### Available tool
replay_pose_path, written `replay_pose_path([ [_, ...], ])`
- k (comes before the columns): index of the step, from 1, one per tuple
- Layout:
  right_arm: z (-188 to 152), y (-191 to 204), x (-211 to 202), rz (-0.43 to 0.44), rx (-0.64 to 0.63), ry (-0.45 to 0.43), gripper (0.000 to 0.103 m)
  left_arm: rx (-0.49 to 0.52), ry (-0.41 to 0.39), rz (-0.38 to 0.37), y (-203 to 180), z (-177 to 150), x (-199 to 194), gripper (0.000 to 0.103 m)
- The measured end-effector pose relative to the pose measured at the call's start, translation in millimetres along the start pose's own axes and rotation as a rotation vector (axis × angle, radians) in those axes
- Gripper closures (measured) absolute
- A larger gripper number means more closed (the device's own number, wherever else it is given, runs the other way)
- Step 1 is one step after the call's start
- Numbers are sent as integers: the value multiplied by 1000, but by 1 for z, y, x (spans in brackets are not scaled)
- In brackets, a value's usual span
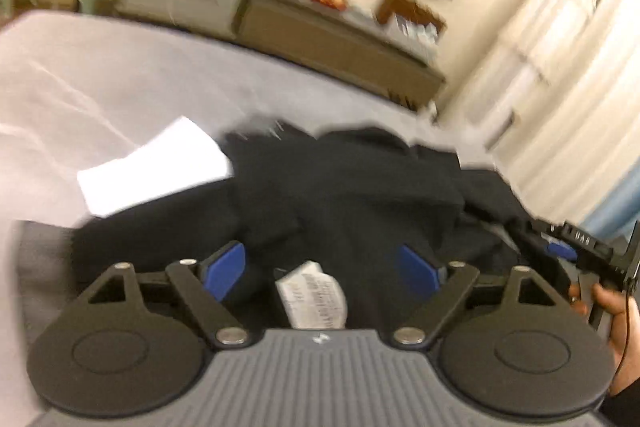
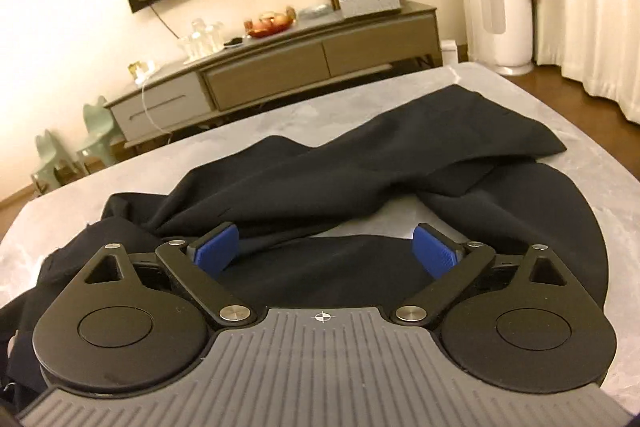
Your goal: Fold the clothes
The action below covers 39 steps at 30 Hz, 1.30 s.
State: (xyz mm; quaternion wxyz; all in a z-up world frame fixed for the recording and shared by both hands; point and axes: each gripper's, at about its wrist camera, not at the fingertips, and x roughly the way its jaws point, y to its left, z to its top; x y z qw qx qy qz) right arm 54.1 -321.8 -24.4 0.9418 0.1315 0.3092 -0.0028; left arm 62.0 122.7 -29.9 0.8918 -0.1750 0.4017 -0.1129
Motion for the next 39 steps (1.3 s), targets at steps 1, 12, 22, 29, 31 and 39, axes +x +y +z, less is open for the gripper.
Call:
replay_pose_path([
  [1, 0, -3, 2, -10, 17, 17, 8, 7, 35, 1, -7, 1, 17, 17],
  [12, 19, -118, -2, -168, 348, -24, 7, -81, -141, 388, 50, 90, 2, 97],
  [22, 10, -48, 73, -49, -102, 205, 19, -34, -251, 295, 71, 71, -110, 96],
  [29, 9, -37, 69, -109, -137, 176, 101, -81, -297, 285, 89, 86, -138, 96],
  [31, 26, -42, 31, -83, -86, -37, 101, -88, -331, 293, 89, 103, -148, 96],
  [39, 16, -95, -80, -49, 257, -443, 61, -159, -416, 255, 116, 110, -192, 95],
])
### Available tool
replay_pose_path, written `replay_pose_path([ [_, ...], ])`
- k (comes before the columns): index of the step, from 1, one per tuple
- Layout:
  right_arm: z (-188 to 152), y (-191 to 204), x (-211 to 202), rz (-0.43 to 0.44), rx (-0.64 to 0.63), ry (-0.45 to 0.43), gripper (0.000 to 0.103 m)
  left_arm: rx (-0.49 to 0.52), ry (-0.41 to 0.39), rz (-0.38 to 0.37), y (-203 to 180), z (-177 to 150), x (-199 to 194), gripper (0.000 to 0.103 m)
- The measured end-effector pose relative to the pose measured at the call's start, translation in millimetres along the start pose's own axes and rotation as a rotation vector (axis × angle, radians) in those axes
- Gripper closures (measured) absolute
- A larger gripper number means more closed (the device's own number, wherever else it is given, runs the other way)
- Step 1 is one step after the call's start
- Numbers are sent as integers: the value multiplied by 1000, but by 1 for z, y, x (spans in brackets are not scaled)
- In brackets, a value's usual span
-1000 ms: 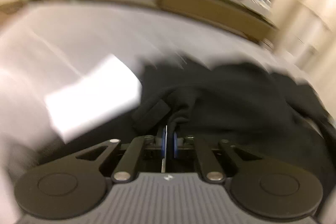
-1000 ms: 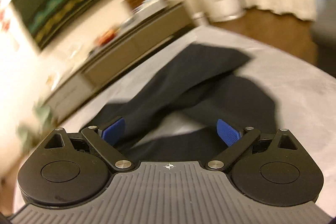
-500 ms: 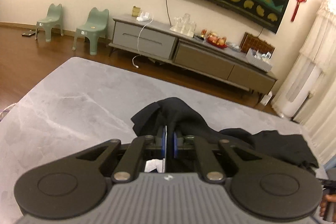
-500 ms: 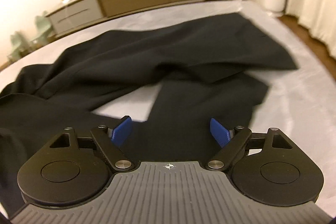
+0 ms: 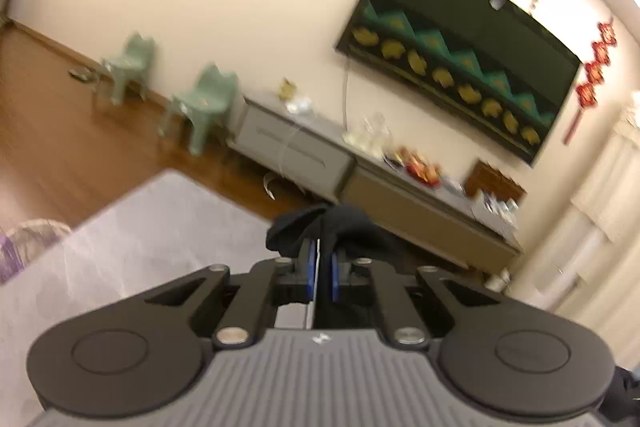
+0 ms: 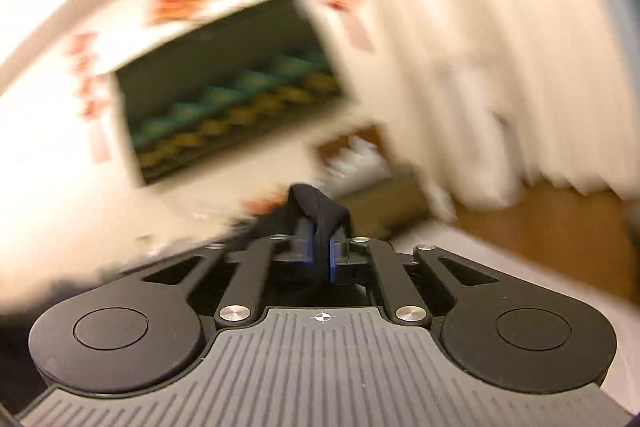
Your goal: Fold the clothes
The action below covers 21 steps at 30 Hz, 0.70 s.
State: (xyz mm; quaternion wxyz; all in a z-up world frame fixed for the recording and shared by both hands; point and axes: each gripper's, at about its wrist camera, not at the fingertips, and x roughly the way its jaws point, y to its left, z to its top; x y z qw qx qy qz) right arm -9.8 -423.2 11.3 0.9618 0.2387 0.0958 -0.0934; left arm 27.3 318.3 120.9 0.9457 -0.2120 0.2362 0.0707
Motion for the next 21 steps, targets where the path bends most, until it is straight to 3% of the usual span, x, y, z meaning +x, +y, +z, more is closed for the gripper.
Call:
replay_pose_path([
  [1, -16, -18, 7, -116, 87, 120, 28, 10, 33, 6, 6, -9, 2, 95],
  [2, -30, -35, 13, -212, 179, 231, 27, 27, 77, 30, 12, -23, 8, 95],
  [3, -42, -56, 17, -248, 309, 317, 30, 31, 111, 46, 18, -35, 13, 95],
  [4, -51, -75, 16, -233, 455, 361, 31, 25, 143, 58, 27, -48, 18, 95],
  [6, -49, -82, 14, -228, 517, 344, 31, -14, 181, 58, 44, -64, 23, 95],
  [8, -40, -64, 17, -247, 378, 309, 27, -52, 206, 50, 58, -76, 27, 95],
  [10, -35, -37, 28, -226, 183, 307, 16, -64, 212, 45, 66, -80, 28, 95],
  [13, -41, 6, 60, -145, -90, 373, 11, -65, 210, 24, 69, -80, 31, 95],
  [17, -67, 50, 97, -106, -392, 453, 6, -53, 199, -2, 62, -84, 27, 95],
  [21, -96, 61, 121, -122, -492, 582, 43, -25, 190, 19, 53, -89, 26, 95],
])
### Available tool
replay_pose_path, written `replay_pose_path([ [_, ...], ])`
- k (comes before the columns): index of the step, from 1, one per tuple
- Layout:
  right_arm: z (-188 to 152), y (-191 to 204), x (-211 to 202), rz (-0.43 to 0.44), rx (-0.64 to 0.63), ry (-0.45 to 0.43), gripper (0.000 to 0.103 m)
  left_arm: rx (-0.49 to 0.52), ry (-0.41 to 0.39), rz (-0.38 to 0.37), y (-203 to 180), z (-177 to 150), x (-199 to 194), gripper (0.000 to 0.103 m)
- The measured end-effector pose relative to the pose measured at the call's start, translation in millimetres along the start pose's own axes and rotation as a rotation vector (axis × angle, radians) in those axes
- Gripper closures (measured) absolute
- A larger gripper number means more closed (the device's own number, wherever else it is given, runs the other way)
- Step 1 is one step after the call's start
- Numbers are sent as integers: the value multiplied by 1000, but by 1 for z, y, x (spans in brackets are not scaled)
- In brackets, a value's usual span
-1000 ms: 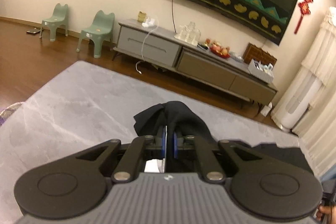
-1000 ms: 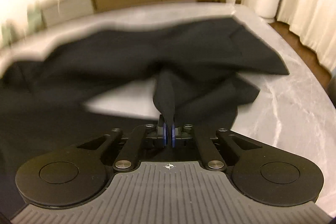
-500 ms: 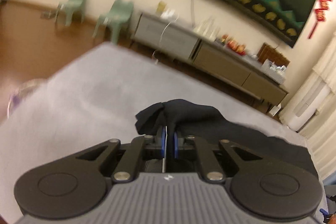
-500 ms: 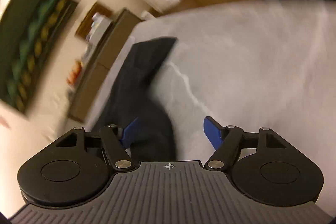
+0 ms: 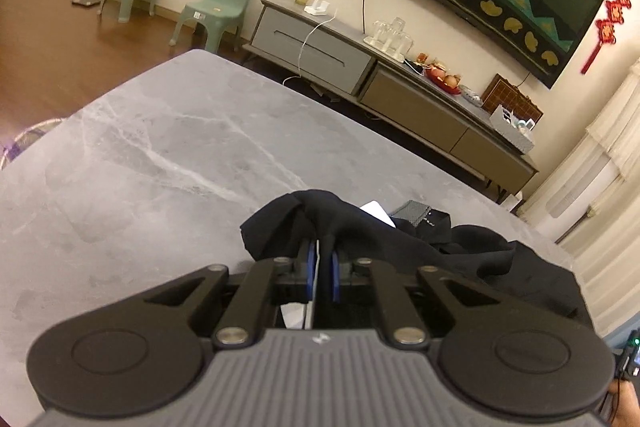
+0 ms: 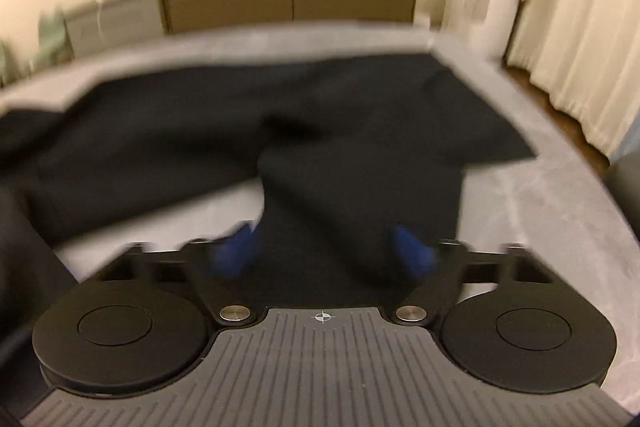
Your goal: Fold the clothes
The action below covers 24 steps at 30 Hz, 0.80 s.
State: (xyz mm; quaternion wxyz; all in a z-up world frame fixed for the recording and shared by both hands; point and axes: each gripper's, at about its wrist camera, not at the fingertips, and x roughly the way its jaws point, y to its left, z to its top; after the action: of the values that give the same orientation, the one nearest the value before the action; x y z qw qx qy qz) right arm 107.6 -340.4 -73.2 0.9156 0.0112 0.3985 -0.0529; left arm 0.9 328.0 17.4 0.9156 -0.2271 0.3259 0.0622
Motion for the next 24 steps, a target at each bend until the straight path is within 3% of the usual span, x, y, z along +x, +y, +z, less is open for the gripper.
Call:
replay_pose_path([
  [2, 1, 0, -1, 6, 11, -2, 72, -7, -4, 3, -2, 1, 1, 95],
  [3, 2, -1, -3, 6, 5, 0, 103, -17, -10, 6, -2, 3, 3, 95],
  [6, 7, -10, -14, -1, 24, -71, 103, -64, -42, 25, 2, 15, 8, 95],
  [9, 14, -25, -57, 21, 93, -295, 103, -115, -102, 33, 10, 28, 4, 95],
  [11, 13, -40, -86, -35, 162, -391, 103, -145, -146, 42, 18, 31, 0, 95],
  [13, -1, -61, -94, -111, 290, -352, 103, -166, -153, 43, 27, 27, 3, 95],
  [15, -20, -81, -83, -95, 433, -222, 103, -177, -121, 37, 36, 17, 14, 95],
  [18, -28, -73, -62, -37, 442, -112, 94, -209, -20, 13, 45, 5, 35, 95],
  [20, -17, -38, -56, -21, 305, -153, 52, -166, -22, -11, 38, 6, 34, 94],
  [21, -12, -20, -54, -14, 236, -173, 22, -135, -30, -22, 33, 7, 33, 93],
  [22, -6, -4, -47, -15, 166, -181, 9, -105, -36, -26, 28, 7, 31, 93],
  [24, 4, 25, -21, -41, 39, -147, 12, -47, -43, -13, 18, 5, 30, 93],
])
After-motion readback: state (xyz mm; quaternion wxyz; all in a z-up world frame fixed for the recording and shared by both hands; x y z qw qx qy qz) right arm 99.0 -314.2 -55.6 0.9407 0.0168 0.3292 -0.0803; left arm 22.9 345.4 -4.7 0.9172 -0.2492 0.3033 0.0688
